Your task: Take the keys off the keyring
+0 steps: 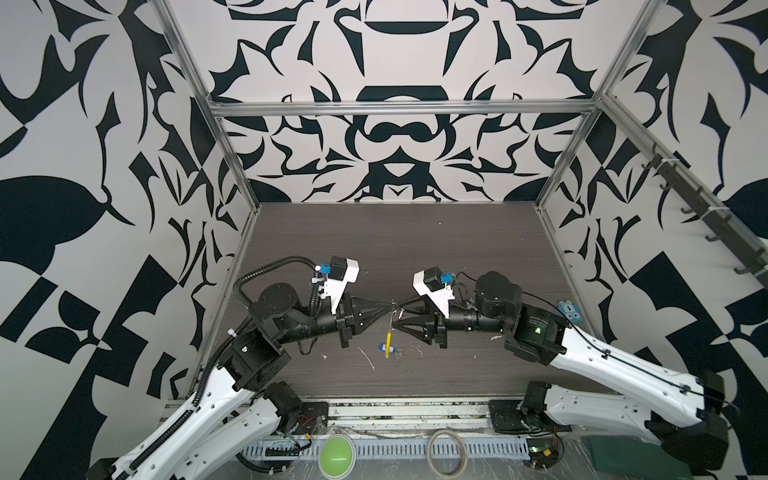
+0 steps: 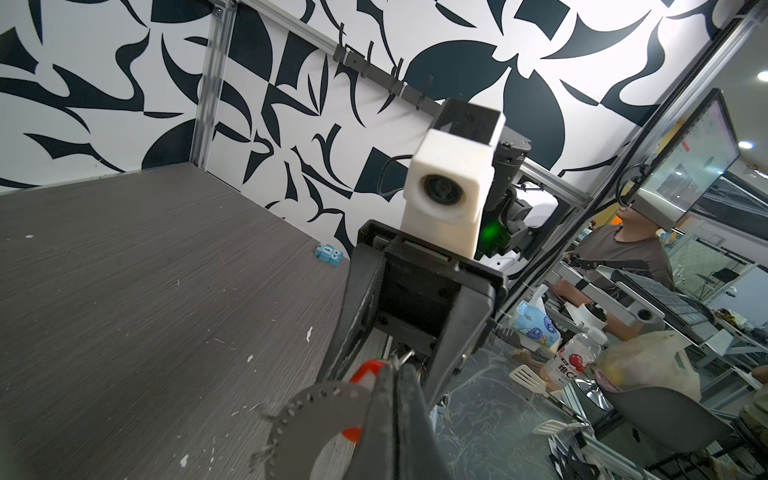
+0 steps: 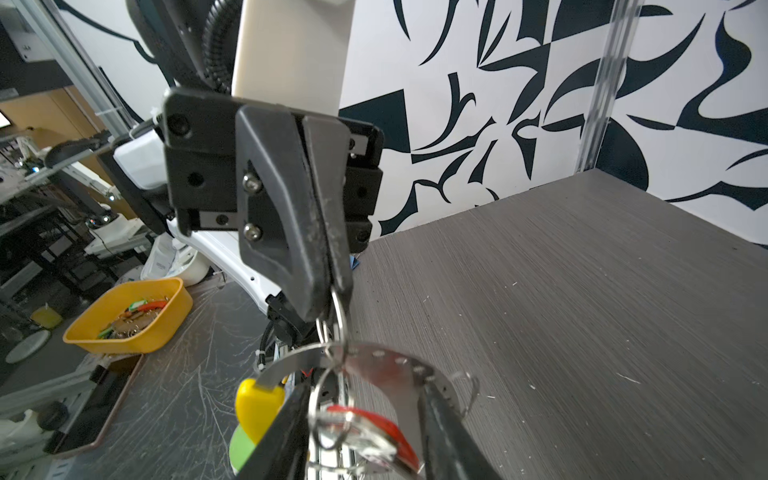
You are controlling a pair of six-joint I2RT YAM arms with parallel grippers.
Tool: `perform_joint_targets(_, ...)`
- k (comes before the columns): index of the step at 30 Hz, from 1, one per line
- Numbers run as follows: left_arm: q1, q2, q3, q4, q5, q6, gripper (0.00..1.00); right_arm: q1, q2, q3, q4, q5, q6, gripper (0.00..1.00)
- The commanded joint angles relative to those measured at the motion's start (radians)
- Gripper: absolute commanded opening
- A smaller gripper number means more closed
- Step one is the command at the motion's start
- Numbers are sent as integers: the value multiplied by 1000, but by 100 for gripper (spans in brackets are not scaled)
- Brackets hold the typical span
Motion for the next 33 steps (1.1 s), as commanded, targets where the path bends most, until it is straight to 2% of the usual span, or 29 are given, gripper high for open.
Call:
perform_joint_targets(1, -3, -14, -16, 45, 12, -2, 0, 7, -12, 49, 48, -21, -9, 38)
perform_joint_targets(16, -3, -21, -14, 31, -39, 11, 0, 20, -19, 62, -7, -5, -11, 0)
perform_joint_targets(33, -3, -27, -27, 119, 2, -36, 0, 21, 86, 83, 13, -112, 0, 0)
